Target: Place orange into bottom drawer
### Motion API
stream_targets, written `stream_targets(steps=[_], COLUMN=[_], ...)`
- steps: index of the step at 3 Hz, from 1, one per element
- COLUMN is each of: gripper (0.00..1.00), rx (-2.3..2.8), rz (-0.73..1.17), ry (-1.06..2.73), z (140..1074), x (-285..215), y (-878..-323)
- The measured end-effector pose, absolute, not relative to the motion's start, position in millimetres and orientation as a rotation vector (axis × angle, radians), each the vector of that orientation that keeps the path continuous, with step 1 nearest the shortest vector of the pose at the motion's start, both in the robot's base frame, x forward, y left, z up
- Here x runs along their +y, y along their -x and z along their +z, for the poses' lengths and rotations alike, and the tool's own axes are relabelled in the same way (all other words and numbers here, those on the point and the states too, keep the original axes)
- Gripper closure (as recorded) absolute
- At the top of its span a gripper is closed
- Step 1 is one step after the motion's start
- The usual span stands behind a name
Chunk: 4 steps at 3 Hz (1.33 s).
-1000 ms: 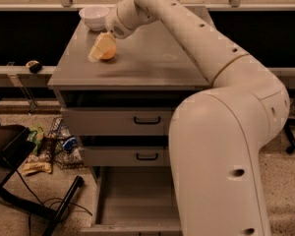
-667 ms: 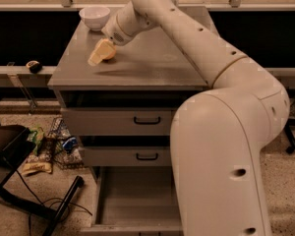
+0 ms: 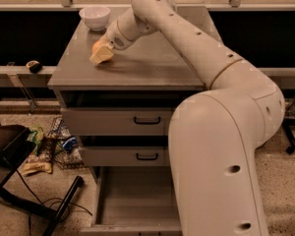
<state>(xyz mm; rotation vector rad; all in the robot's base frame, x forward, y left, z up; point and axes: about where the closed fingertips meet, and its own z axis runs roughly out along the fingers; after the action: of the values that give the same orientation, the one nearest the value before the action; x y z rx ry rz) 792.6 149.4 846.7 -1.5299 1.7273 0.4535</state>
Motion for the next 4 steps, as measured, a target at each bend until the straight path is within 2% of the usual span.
stream_targets(steps=[1,2,4], gripper=[0.89,1.0,1.0], rx=[1.73,1.73,1.745], rz=[0.455,0.455,0.44], ry=[1.53,1.53,1.524], z=[845.4,845.5,854.9], x=[149.5,149.5,142.6], y=[-792.8,-792.8,-781.7])
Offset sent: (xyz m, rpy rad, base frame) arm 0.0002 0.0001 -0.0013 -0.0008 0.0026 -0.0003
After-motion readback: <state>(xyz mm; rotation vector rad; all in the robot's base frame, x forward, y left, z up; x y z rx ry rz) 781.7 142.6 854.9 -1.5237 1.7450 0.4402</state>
